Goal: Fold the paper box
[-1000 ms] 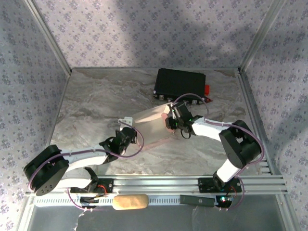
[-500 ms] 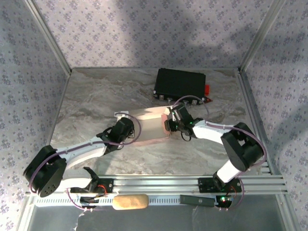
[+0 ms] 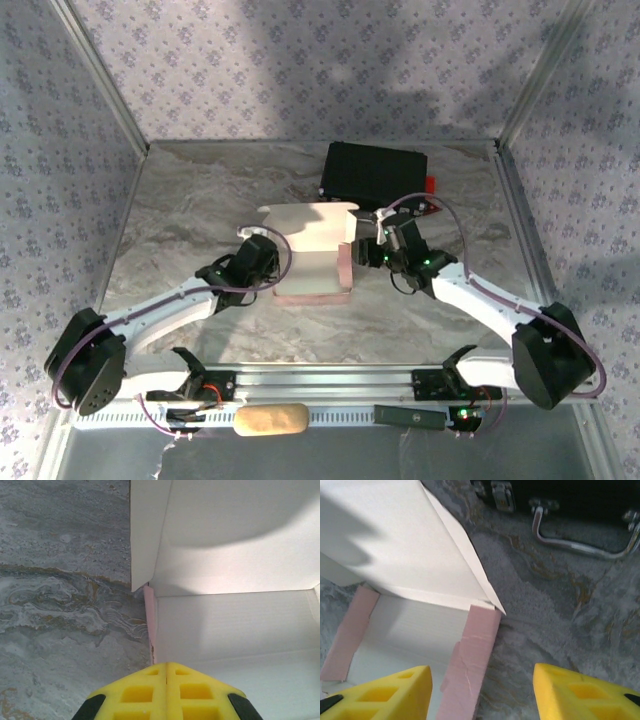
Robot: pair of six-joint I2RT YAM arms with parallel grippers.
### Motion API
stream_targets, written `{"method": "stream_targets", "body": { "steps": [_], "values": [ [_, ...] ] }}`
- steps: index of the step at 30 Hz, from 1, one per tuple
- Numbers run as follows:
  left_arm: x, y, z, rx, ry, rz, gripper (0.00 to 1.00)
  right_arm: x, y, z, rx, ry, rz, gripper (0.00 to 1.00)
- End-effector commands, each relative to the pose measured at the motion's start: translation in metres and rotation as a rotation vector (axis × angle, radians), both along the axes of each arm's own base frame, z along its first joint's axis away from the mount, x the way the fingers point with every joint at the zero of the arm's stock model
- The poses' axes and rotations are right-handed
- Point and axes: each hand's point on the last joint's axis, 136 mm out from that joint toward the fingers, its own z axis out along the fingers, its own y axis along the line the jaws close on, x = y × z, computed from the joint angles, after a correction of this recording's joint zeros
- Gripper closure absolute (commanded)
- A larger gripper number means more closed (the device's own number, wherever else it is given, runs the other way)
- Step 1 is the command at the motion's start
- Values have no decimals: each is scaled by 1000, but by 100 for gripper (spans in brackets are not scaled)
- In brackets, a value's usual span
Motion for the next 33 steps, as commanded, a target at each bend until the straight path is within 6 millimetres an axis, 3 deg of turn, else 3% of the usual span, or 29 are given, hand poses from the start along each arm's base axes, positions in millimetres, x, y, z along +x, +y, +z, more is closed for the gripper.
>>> {"method": "stream_targets", "body": {
  "steps": [1, 9, 14, 21, 28, 33],
  "values": [
    [2, -4, 7, -16, 38, 15, 100, -15, 2, -35, -87, 142, -2, 45],
    [3, -10, 11, -28, 65, 11, 100, -9, 11, -70, -165, 202, -45, 47],
    [3, -12, 9, -36, 69, 8, 100, 1, 22, -79, -176, 209, -53, 49],
    [3, -14, 11, -45, 64, -5, 100, 5, 29, -78, -145, 210, -75, 54],
    [2, -11, 12, -29, 59, -2, 100, -3, 30, -38, -63, 115, -60, 46],
    [2, -12, 12, -34, 58, -7, 100, 1, 38, -55, -76, 161, -36, 45]
  ]
}}
